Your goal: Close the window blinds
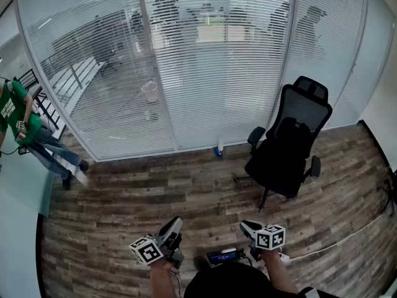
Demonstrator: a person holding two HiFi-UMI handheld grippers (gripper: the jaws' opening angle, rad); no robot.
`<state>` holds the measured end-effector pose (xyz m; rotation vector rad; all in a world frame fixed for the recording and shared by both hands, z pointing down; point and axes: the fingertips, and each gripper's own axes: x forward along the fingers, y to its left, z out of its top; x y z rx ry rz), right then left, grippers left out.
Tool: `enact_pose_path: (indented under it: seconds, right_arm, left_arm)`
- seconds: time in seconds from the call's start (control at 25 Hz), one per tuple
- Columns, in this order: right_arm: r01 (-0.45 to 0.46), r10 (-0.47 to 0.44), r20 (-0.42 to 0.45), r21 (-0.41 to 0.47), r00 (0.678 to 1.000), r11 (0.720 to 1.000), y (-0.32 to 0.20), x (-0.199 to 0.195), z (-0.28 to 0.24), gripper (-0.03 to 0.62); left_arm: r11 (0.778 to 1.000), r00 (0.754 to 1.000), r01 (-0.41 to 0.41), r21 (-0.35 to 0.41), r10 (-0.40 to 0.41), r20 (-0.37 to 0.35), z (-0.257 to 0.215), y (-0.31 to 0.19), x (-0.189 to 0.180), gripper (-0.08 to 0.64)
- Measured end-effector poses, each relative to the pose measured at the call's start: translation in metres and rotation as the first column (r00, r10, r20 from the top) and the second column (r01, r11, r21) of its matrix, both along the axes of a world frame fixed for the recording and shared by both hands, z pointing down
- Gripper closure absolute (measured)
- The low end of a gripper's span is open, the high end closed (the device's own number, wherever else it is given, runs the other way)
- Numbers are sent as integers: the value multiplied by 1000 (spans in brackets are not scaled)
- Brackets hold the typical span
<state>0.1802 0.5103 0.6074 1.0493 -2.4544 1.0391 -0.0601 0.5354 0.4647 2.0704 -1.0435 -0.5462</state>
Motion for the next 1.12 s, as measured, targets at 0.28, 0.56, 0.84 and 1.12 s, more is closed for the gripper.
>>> enact_pose_path:
  seconds: [0.28, 0.56, 0.84, 1.12]
  right_arm:
    - [-7, 7, -10, 9, 1000, 1000, 3, -9, -7, 551]
    - [8, -5, -28, 95, 1000, 995, -28, -25, -47, 551]
    - [-29, 30, -33, 21, 999, 999, 5, -27, -34, 551]
    - [-78, 79, -31, 34, 996, 996, -8, -34, -43, 551]
  left_arm:
    - [1000, 1000, -1, 10, 1, -2, -9, 0, -15, 492]
    - [995, 1000, 3, 100, -1, -19, -45, -21, -32, 492]
    - [999, 999, -20, 36, 22, -34, -29, -5, -33, 492]
    - [998, 998, -37, 50, 39, -46, -32, -15, -46, 492]
